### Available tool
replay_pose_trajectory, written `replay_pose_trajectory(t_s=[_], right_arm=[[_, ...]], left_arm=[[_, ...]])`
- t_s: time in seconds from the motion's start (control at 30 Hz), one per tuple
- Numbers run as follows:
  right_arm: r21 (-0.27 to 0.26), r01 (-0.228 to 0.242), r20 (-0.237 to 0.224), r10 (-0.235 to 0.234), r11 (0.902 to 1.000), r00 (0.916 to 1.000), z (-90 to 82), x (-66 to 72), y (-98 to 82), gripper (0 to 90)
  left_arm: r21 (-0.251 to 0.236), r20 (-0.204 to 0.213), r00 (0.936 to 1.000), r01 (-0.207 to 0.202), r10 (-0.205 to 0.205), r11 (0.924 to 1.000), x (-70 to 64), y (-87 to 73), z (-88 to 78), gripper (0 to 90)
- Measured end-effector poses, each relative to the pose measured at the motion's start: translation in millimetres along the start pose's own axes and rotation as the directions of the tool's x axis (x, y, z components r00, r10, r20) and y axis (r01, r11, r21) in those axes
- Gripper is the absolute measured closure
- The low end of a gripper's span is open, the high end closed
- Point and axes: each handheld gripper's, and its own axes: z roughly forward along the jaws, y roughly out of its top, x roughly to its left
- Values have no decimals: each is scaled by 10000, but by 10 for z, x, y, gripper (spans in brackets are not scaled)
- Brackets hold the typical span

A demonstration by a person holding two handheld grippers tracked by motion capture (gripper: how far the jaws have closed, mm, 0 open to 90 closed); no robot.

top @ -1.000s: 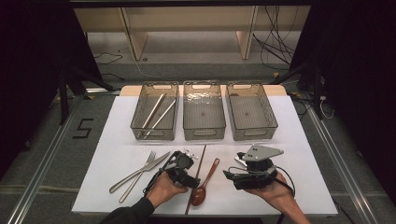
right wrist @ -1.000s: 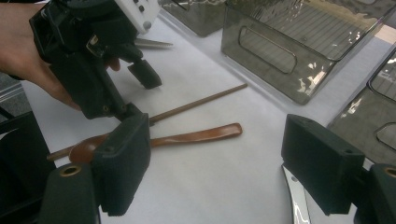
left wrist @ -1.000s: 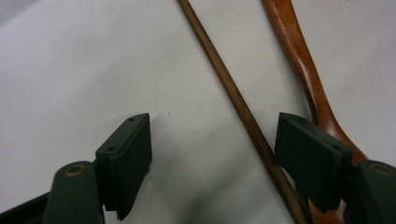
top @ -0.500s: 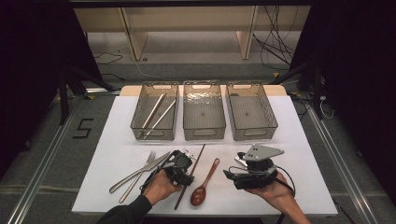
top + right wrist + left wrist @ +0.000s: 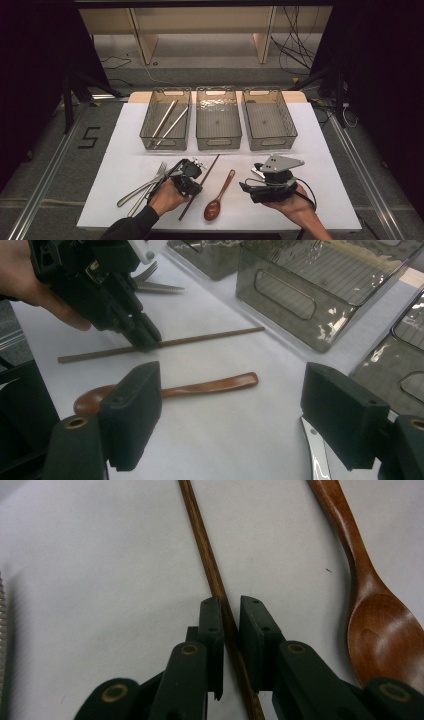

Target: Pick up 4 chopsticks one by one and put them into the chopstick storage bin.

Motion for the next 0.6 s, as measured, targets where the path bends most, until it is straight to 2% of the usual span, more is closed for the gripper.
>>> replay_pose_trajectory(t_s=[0.13,0.2,0.33,0.47,0.6], right_arm=[[3,7,1,-7,10000,10000,-1,-1,0,256],[2,5,7,-5,10000,10000,-1,0,0,256],[-3,1,15,-1,10000,10000,0,0,1,256],[3,-3,20,3,10000,10000,0,-1,0,256],[-10,8,35,-8,10000,10000,-3,0,1,257]], left_arm=[[7,10,10000,-11,11,10000,4,-2,-3,808],[273,-149,9998,-147,152,9995,-23,2,7,793],[229,-288,9993,-245,251,9994,-49,-4,11,769],[253,-476,9974,-532,544,9983,-84,-1,14,772],[285,-316,9986,-406,415,9988,-51,0,-1,789]])
